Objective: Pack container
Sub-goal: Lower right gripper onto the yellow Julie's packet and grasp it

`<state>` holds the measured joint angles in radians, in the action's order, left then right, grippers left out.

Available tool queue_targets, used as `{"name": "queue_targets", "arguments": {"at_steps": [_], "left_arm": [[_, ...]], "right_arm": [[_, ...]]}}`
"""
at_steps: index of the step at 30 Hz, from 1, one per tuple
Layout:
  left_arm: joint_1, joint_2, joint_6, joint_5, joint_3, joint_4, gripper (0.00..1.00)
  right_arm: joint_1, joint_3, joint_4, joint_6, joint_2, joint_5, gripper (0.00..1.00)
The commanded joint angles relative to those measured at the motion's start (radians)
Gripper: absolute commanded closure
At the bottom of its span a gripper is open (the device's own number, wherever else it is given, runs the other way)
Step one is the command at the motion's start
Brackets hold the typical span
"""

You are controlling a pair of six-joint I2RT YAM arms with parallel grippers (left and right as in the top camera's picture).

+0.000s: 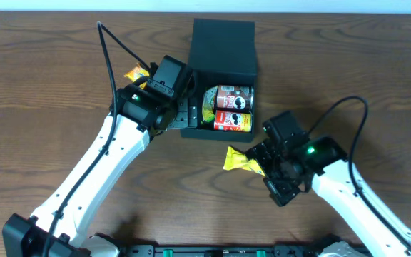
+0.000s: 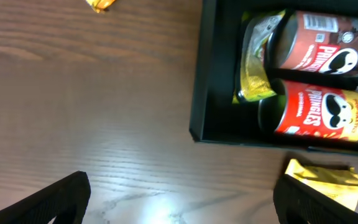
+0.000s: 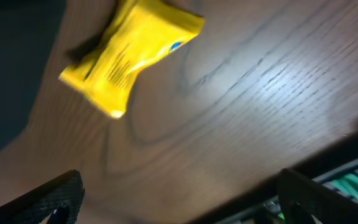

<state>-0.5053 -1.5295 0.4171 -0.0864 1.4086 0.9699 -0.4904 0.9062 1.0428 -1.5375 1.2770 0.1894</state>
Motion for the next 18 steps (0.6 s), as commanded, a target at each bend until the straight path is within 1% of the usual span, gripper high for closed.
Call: {"name": "queue_targets", "arguments": {"at_steps": [1, 3, 6, 9, 12, 14, 18], "left_arm": [[0.001, 0.006, -0.014, -0.026, 0.008, 0.009, 0.05], [0.001, 0.006, -0.014, -0.025, 0.008, 0.01, 0.05], [0.001, 0.006, -0.014, -0.025, 0.008, 0.018, 0.04], [0.001, 0.006, -0.019, -0.025, 0.008, 0.02, 0.05], [0.001, 0.006, -0.022, -0.025, 0.008, 0.024, 0.05], [0.001, 0.006, -0.022, -0.025, 0.008, 0.024, 0.05], [0.001, 0.006, -0.021, -0.025, 0.008, 0.023, 0.05]], "right_arm": [[-0.008, -0.051, -0.021, -0.126, 0.004, -0.058, 0.01], [-0.008, -0.077, -0.034, -0.161, 0.004, -0.106, 0.01], [-0.008, -0.109, -0.068, -0.228, 0.004, -0.117, 0.01], [-0.018, -0.134, -0.152, -0.246, 0.004, -0.108, 0.01], [-0.04, -0.149, -0.25, -0.265, 0.004, -0.143, 0.01], [-0.054, -0.151, -0.28, -0.27, 0.005, -0.174, 0.01], [-0.098, -0.159, -0.283, -0.428, 0.015, -0.237, 0.01]]}}
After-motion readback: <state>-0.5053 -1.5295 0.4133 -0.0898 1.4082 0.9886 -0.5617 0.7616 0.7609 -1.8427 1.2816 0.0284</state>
